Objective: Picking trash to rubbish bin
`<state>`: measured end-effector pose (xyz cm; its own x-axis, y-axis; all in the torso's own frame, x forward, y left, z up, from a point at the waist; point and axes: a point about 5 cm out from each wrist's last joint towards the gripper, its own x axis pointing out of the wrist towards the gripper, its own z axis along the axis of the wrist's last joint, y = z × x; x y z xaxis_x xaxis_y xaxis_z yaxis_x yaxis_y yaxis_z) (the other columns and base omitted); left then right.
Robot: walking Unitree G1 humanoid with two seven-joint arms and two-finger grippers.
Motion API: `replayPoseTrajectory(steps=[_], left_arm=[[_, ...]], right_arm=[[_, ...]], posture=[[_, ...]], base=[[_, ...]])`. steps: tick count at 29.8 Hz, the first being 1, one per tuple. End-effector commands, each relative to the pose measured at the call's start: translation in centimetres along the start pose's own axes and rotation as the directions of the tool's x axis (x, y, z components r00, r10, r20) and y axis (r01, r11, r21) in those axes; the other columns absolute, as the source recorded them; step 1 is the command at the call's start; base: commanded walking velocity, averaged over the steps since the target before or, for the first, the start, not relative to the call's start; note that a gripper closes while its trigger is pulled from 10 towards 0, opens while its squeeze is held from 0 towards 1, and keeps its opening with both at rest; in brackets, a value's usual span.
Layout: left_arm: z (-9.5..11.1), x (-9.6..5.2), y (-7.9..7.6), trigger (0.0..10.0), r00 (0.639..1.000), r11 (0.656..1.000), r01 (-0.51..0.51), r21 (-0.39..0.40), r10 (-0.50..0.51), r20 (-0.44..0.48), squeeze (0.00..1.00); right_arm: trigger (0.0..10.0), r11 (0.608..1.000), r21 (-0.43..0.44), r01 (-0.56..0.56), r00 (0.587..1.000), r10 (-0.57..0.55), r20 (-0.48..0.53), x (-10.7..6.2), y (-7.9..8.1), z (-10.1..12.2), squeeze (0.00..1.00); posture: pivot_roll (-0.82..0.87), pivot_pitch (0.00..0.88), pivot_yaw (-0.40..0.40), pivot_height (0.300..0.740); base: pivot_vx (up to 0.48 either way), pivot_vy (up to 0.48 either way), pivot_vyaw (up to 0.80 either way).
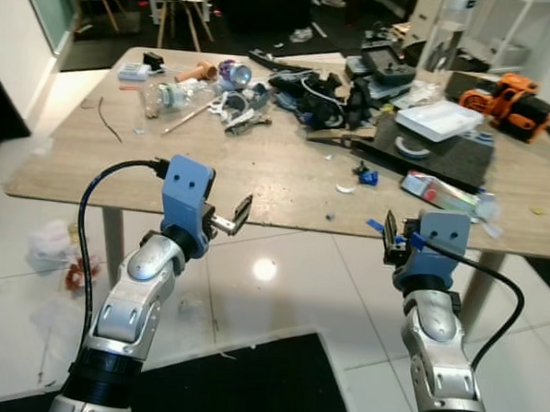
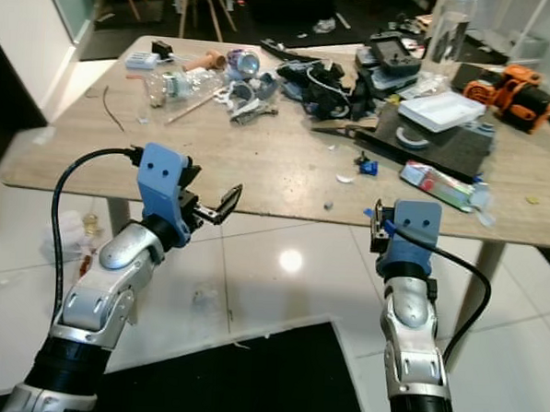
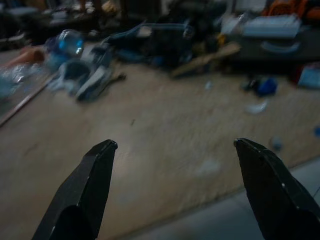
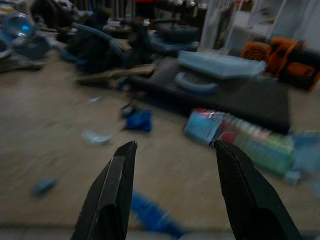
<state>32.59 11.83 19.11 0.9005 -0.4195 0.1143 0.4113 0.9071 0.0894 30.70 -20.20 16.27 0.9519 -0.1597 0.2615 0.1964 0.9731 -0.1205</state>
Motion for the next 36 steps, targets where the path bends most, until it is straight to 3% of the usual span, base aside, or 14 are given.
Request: replayPoseTrajectory(steps=[1,27,36], left_arm=[[-0.25,-0.26,0.36,10.0,1.000,1.000,-0.013,-0.007,0.012,-0.015,0.00],[-0.61,-0.62,0.31,10.0,0.999,1.000,-0.008,-0.013,0.008,-0.038,0.00],[-0.65,-0.74,0.30,10.0,0.999,1.000,-0.005,0.021,0.006,-0.049,0.00]], right_arm=[[10.0,1.000,0.010,-0.007,1.000,0.007,0.010,0.09,0.20,0.38,0.00],[10.0,1.000,0.002,0.013,0.999,-0.013,-0.042,-0.24,0.15,-0.42,0.00],[10.0,1.000,0.003,0.013,0.999,-0.013,-0.047,-0.36,0.18,-0.50,0.00]], posture=[[-0.02,0.137,0.062,0.740],[-0.02,0.148,0.055,0.740],[-0.02,0.146,0.059,0.740]], base=[[0.356,0.000,0.00],[0.347,0.000,0.00],[0.000,0.000,0.00]])
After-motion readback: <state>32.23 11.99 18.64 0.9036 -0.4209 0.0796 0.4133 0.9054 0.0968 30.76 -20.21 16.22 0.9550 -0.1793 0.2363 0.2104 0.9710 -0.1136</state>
